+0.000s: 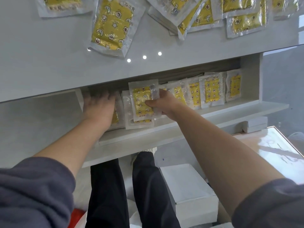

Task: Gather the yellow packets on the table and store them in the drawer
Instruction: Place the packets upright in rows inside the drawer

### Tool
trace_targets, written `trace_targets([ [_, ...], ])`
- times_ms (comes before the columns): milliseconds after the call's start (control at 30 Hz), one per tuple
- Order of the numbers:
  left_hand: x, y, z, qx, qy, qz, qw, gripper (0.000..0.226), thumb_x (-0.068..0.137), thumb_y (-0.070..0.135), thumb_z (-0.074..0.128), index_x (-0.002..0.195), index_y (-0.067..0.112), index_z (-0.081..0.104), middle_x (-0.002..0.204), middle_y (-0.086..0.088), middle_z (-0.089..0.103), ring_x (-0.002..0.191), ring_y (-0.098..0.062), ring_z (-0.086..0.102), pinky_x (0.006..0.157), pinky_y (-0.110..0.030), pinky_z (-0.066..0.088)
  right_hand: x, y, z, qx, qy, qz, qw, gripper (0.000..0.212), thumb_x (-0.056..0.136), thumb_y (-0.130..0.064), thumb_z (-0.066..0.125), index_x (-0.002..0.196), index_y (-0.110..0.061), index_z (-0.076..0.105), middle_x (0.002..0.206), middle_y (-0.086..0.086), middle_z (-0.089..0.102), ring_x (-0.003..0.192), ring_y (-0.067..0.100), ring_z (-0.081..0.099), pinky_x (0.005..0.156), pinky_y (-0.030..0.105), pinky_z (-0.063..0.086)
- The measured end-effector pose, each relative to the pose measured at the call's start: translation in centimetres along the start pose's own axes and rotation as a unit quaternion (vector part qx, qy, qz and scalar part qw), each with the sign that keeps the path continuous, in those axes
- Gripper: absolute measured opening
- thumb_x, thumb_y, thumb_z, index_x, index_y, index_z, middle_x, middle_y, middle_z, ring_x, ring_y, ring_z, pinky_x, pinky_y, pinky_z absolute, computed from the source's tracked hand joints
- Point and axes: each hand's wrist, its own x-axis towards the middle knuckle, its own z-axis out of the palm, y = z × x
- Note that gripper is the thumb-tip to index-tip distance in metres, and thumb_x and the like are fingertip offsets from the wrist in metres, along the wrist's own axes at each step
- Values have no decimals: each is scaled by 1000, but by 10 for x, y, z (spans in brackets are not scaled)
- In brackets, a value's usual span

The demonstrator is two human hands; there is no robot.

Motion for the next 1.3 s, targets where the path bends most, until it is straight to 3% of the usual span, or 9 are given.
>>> trace_targets([
  [233, -1, -25, 0, -11, 122, 13, 992, 46, 69, -8, 59, 113, 4, 60, 103, -22, 64, 100, -40, 58, 97, -50, 35, -2, -11, 43, 4, -39, -11, 999, 60, 86, -20, 72, 139, -10, 45, 127, 8, 59, 113, 26, 57, 92, 35, 47],
  [333, -1, -29, 3, -16, 127, 8, 992, 45, 70, -2, 63, 114, 5, 59, 105, -20, 63, 103, -39, 56, 96, -54, 35, 0, -18, 62, -107, -25, -30, 994, 14, 94, -23, 59, 96, -9, 61, 83, 8, 64, 83, 23, 63, 78, 32, 50],
  [500, 0, -28, 6, -11, 105, 35, 994, 40, 73, 2, 67, 112, 4, 61, 106, -17, 63, 106, -35, 55, 93, -48, 40, -5, -28, 49, -268, 14, -90, 959, 25, 96, -17, 50, 72, -9, 54, 66, 2, 52, 68, 21, 55, 50, 21, 40],
  [700, 7, -8, 3, -23, 24, 91, 995, 68, 78, 34, 72, 137, 15, 43, 129, -10, 50, 120, -32, 49, 107, -52, 27, -4, -12, 3, -321, 23, -70, 944, 20, 94, -19, 48, 81, -8, 58, 71, 6, 58, 70, 24, 57, 60, 24, 45],
  [800, 7, -3, 4, -10, 15, 67, 998, 56, 82, 26, 67, 132, 13, 46, 124, -11, 51, 117, -32, 49, 108, -53, 25, 2, -5, 13, -415, 16, -47, 908, 26, 95, -28, 47, 78, -11, 57, 75, 4, 64, 71, 20, 63, 74, 28, 53],
  [967, -7, -1, -18, -38, 40, 56, 997, 37, 84, 12, 59, 121, 11, 56, 113, -11, 59, 104, -33, 56, 93, -43, 42, -18, -9, 21, -522, 106, -41, 846, 43, 97, -52, 43, 78, -15, 52, 69, 0, 53, 64, 16, 53, 49, 25, 35],
  [1067, -33, 2, -51, -93, 68, 94, 989, 19, 90, 15, 49, 105, 14, 61, 95, -4, 64, 84, -26, 61, 63, -31, 45, -52, -21, 9, -516, 125, -64, 845, 37, 100, -44, 37, 83, -16, 54, 74, 1, 56, 62, 17, 53, 51, 23, 34],
  [1133, -51, 1, -78, -120, 114, 110, 980, 15, 92, 18, 46, 91, 14, 61, 76, 1, 59, 64, -21, 53, 49, -27, 33, -78, -33, 1, -481, 146, -105, 858, 35, 99, -38, 36, 76, -17, 52, 69, 0, 55, 62, 19, 55, 59, 23, 36],
  [1300, -53, -17, -142, -193, 240, 127, 943, 10, 89, 16, 53, 82, 14, 60, 70, 3, 56, 59, -16, 49, 43, -21, 28, -130, -91, -11, -298, 200, -205, 911, 27, 97, -33, 45, 72, -21, 47, 62, -4, 52, 54, 14, 49, 46, 24, 34],
])
